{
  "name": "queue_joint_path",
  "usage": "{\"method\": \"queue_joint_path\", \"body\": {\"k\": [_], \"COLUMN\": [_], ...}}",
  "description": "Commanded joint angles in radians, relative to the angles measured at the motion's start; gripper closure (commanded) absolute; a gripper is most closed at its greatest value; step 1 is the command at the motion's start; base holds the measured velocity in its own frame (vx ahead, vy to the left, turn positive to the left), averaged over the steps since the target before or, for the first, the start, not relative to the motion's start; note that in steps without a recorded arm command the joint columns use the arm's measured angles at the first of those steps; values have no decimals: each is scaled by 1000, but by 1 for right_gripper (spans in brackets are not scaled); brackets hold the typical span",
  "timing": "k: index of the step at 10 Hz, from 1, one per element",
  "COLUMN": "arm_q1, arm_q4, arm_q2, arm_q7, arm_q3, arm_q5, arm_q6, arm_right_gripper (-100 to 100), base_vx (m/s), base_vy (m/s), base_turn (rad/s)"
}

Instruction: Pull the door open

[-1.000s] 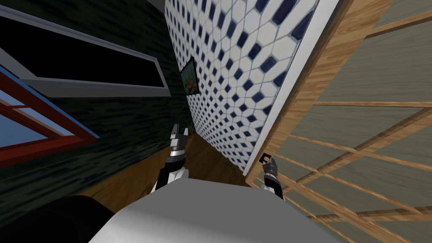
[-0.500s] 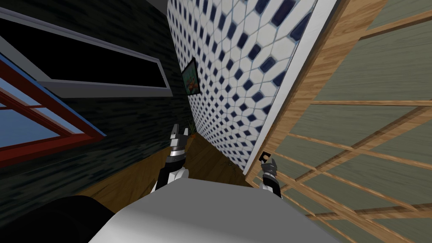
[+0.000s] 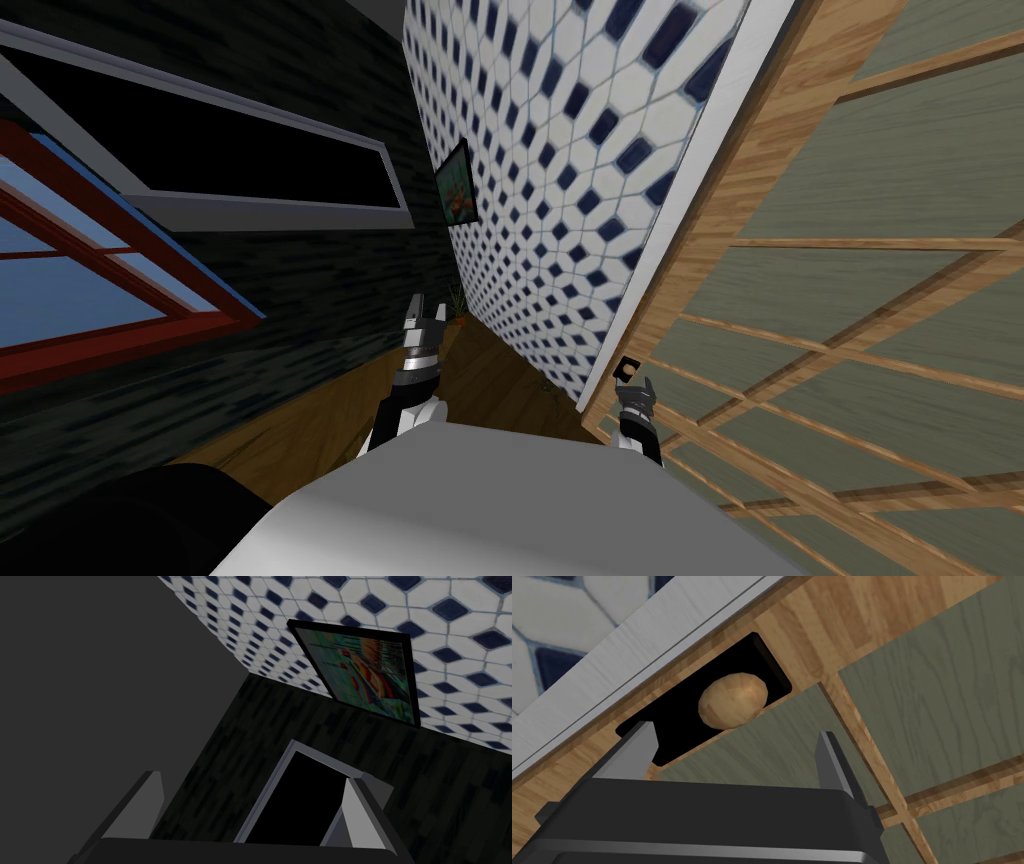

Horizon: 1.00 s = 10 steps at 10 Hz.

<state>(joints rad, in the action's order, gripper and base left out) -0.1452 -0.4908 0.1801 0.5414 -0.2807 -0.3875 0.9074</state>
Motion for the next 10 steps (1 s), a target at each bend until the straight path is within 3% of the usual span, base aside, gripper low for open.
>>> {"method": "queue_joint_path", "body": {"k": [1,10], "arm_q1": [-1,-12], "arm_q4": [-5,-12], "arm_q2": [-6,-30], "arm_q7": [50,260], "arm_q3": [6,34], "arm_q5": [-17,-92], "arm_q6": [0,9], "arm_right_gripper": [-100,-100], "base_vx": [-44,-48], "base_vy": [-2,-2], "base_turn": [38,29]}}
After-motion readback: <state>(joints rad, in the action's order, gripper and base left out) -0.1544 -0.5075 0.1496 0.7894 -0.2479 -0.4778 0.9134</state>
